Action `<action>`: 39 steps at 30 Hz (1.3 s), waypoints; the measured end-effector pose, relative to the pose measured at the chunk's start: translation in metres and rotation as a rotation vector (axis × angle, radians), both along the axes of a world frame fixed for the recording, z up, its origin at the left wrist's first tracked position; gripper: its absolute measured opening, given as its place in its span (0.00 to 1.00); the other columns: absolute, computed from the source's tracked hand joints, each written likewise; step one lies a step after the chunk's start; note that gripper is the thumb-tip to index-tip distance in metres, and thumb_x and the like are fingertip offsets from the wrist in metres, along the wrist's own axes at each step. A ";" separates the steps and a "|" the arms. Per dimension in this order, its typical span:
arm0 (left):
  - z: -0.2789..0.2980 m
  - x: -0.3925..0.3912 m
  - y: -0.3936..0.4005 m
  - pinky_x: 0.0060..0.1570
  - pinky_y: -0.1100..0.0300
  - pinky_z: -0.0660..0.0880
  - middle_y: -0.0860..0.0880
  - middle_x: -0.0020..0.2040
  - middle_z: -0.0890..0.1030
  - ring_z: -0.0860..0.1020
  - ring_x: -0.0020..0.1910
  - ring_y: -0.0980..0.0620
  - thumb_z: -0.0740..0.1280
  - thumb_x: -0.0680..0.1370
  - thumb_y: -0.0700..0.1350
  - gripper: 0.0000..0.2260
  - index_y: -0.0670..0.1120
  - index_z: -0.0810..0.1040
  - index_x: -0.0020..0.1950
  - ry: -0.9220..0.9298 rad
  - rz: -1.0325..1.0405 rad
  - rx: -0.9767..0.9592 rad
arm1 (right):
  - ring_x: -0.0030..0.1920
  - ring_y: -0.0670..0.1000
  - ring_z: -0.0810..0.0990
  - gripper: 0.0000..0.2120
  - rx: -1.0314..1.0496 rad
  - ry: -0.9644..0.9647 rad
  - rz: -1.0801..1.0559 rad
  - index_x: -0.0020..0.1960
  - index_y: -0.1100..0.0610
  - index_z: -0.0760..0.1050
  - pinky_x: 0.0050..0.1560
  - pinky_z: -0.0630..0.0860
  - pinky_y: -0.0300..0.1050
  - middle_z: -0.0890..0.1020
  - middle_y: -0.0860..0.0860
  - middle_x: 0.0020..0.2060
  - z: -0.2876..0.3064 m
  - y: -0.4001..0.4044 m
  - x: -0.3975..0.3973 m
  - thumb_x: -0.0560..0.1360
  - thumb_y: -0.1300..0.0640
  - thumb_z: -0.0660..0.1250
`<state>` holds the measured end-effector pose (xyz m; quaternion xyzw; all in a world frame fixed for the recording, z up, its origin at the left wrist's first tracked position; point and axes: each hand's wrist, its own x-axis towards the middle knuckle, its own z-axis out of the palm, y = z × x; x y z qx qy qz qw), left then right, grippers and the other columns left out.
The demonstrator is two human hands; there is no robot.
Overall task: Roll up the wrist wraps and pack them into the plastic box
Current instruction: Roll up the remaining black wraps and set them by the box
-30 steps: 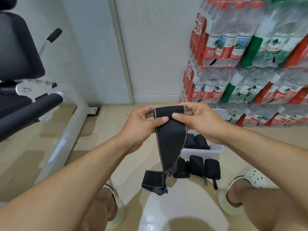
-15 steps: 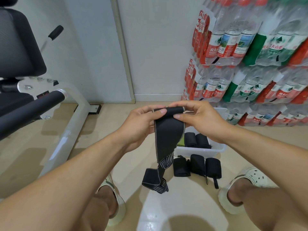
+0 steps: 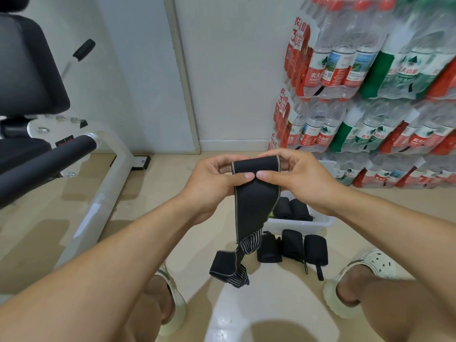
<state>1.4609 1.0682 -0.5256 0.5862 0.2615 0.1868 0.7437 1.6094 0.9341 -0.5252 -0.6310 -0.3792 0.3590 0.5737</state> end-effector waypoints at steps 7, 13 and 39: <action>0.004 -0.005 -0.002 0.46 0.56 0.82 0.41 0.53 0.85 0.85 0.47 0.46 0.69 0.79 0.47 0.14 0.40 0.81 0.60 0.036 -0.111 -0.144 | 0.49 0.53 0.87 0.12 0.067 -0.073 -0.069 0.52 0.53 0.84 0.49 0.84 0.46 0.87 0.49 0.47 0.003 0.005 -0.001 0.73 0.67 0.75; 0.003 -0.005 0.001 0.47 0.56 0.83 0.41 0.49 0.85 0.85 0.44 0.48 0.66 0.82 0.42 0.11 0.36 0.81 0.59 0.040 -0.067 -0.210 | 0.51 0.49 0.86 0.15 0.047 -0.146 -0.065 0.51 0.50 0.85 0.51 0.84 0.45 0.87 0.49 0.50 0.001 0.005 -0.001 0.72 0.69 0.76; 0.001 -0.002 0.000 0.52 0.53 0.82 0.41 0.52 0.86 0.84 0.52 0.44 0.69 0.80 0.42 0.07 0.40 0.83 0.54 0.009 -0.035 -0.123 | 0.50 0.53 0.88 0.16 0.013 0.045 -0.033 0.59 0.56 0.82 0.47 0.84 0.44 0.88 0.54 0.50 0.003 0.002 0.000 0.75 0.70 0.72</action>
